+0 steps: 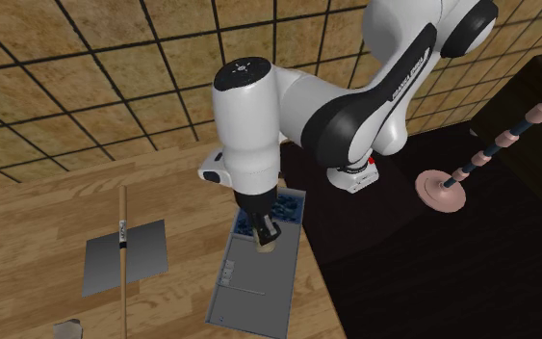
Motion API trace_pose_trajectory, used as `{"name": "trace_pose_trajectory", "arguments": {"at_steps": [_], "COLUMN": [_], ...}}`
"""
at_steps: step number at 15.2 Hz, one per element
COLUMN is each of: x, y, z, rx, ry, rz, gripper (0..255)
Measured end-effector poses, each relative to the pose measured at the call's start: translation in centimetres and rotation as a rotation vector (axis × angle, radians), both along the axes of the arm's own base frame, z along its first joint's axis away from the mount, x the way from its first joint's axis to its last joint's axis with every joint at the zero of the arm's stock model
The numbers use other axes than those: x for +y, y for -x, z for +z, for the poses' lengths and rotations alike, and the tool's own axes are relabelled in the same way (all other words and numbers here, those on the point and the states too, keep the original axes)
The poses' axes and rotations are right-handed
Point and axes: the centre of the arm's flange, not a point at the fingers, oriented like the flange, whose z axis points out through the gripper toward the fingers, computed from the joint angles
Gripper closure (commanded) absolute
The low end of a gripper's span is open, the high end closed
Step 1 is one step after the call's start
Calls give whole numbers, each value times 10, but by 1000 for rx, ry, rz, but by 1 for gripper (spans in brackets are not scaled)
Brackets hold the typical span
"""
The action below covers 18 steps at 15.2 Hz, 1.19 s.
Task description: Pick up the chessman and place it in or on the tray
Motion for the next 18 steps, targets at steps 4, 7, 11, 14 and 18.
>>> {"name": "trace_pose_trajectory", "arguments": {"at_steps": [4,7,11,14,18], "x": [1,1,0,1,1], "y": [2,0,2,1,1], "z": [-21,-37,-58,-61,-61], "rx": [0,0,0,-9,-10], "ry": [0,0,0,-4,-4], "rz": [0,0,0,0,-1], "gripper": [255,255,255,255,255]}}
